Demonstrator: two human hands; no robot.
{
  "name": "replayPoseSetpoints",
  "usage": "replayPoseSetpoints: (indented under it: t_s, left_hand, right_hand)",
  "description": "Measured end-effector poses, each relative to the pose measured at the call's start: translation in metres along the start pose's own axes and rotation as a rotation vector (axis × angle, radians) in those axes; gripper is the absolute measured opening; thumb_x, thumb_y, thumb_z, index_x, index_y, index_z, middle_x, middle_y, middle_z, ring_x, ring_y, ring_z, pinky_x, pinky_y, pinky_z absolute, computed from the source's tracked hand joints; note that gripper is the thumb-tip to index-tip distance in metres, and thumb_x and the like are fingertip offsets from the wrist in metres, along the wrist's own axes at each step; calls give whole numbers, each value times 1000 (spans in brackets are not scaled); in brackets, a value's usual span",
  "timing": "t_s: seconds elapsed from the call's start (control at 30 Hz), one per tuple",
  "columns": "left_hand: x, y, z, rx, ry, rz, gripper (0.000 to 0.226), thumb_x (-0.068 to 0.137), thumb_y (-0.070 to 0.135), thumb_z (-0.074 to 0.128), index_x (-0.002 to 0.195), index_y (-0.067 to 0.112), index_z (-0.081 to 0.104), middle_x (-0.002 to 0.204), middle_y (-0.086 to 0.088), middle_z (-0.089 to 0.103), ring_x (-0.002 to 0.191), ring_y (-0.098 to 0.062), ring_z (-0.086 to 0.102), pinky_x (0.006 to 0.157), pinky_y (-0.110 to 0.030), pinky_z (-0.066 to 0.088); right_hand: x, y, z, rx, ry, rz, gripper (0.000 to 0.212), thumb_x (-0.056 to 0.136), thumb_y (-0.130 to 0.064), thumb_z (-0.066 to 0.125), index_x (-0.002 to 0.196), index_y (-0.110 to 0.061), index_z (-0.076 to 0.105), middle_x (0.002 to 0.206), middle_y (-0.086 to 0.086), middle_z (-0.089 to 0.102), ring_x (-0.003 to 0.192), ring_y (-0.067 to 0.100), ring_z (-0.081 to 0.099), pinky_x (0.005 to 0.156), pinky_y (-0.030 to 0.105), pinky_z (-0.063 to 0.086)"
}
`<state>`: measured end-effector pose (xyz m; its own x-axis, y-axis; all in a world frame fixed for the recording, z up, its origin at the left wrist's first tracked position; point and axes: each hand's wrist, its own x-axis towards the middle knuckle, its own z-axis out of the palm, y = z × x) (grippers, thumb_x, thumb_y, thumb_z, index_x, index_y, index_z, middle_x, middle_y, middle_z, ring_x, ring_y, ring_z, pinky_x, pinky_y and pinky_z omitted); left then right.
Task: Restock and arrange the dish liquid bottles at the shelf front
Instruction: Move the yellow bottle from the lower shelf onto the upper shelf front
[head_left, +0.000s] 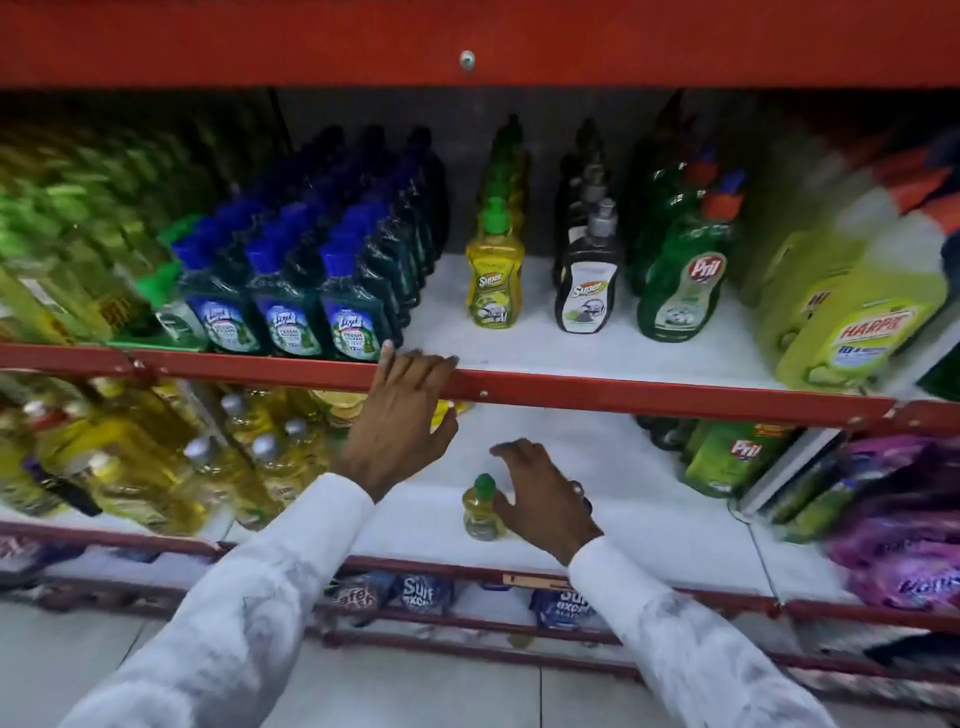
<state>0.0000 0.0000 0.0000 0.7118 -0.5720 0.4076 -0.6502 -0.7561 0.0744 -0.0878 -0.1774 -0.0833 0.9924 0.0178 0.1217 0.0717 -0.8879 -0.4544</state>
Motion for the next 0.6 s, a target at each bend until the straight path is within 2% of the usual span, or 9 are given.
replayPoseSetpoints:
  t_s: [0.1, 0.2, 0.37, 0.5, 0.6]
  left_hand:
    - [-2, -1, 4, -68, 21, 1, 61, 85, 28, 63, 141, 13, 44, 131, -10, 58, 129, -30, 46, 123, -51, 19]
    - [-4, 1, 7, -115, 19, -22, 62, 85, 26, 62, 142, 13, 42, 135, -10, 56, 132, -30, 43, 124, -50, 16]
    - [-6, 1, 7, -153, 33, -16, 64, 86, 22, 62, 145, 15, 39, 140, -9, 53, 136, -27, 39, 126, -44, 8]
    - [-5, -1, 9, -195, 46, -24, 64, 85, 18, 63, 144, 16, 40, 138, -7, 54, 133, -26, 41, 125, -46, 12]
    - [-4, -1, 13, -229, 75, -31, 63, 82, 16, 65, 142, 14, 44, 134, -7, 57, 131, -27, 44, 124, -49, 16]
  right_hand:
    - [10, 3, 25, 34, -201, 143, 62, 84, -25, 65, 141, -16, 42, 137, 10, 50, 129, 29, 44, 103, 38, 42]
    - [19, 5, 44, 52, -250, 200, 60, 79, -25, 70, 135, -16, 49, 129, 11, 56, 122, 31, 50, 101, 37, 44]
    - [27, 6, 43, 87, -186, 232, 31, 72, -20, 73, 102, -13, 70, 106, 11, 67, 101, 30, 63, 87, 31, 47]
    - [19, -7, 9, 168, -83, 227, 31, 65, -23, 80, 95, -17, 76, 99, 3, 75, 91, 20, 67, 82, 25, 50]
    - [13, -26, -42, 283, 38, 221, 33, 59, -28, 85, 90, -19, 78, 88, -6, 77, 76, 11, 67, 74, 27, 57]
